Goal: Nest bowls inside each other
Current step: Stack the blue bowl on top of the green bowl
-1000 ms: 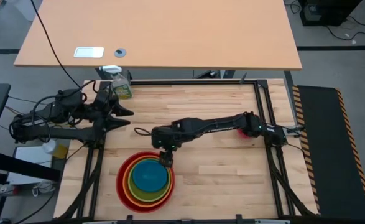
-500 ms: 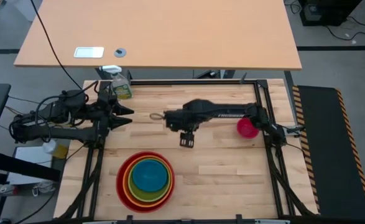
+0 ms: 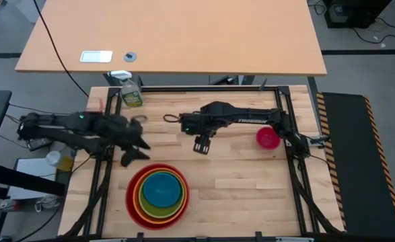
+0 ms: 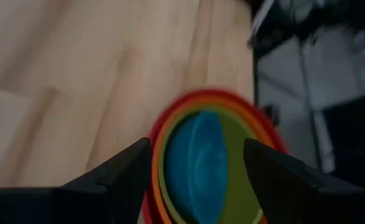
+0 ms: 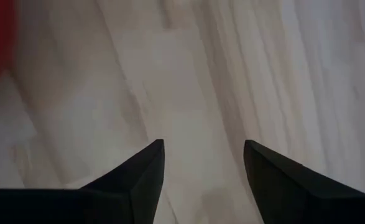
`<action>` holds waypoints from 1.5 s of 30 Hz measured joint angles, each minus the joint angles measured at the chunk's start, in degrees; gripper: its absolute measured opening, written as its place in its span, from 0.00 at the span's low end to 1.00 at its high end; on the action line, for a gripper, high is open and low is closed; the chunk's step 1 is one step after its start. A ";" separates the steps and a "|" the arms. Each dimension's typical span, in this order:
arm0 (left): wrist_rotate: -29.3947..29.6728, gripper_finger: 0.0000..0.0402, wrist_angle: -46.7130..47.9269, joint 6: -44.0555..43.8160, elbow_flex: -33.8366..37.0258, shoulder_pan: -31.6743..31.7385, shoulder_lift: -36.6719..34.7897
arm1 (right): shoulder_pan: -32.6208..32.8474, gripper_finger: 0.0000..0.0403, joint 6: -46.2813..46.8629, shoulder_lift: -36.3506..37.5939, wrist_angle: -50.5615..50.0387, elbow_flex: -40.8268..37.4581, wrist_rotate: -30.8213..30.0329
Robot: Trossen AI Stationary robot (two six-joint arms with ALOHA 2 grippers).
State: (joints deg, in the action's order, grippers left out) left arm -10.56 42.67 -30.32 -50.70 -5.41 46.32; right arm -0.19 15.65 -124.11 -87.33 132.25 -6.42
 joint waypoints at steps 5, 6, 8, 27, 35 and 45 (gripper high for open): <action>6.52 0.65 1.68 -2.61 0.00 -8.14 6.48 | 0.16 0.56 1.41 1.38 -2.56 -0.02 -3.41; 8.21 0.65 2.21 -3.31 -0.02 -9.65 7.71 | 0.16 0.56 1.78 1.63 -2.51 -0.02 -4.12; 11.65 0.65 3.03 -4.42 -0.02 -12.13 9.97 | 0.09 0.56 2.35 2.31 -2.67 0.02 -6.14; 21.50 0.65 1.73 -9.04 -0.04 -19.15 26.09 | -4.72 0.56 1.87 9.15 -2.69 0.02 -12.66; 22.82 0.65 2.92 -8.97 -0.04 -16.30 25.81 | -4.91 0.56 3.78 9.70 -2.66 -3.46 -12.32; 17.35 0.65 2.89 -2.48 -0.04 -15.40 26.22 | -7.15 0.56 0.26 13.31 6.43 -26.24 -9.39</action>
State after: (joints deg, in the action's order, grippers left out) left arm 6.79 45.56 -32.80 -50.74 -20.81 72.54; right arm -7.34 15.91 -110.80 -80.90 106.01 -15.80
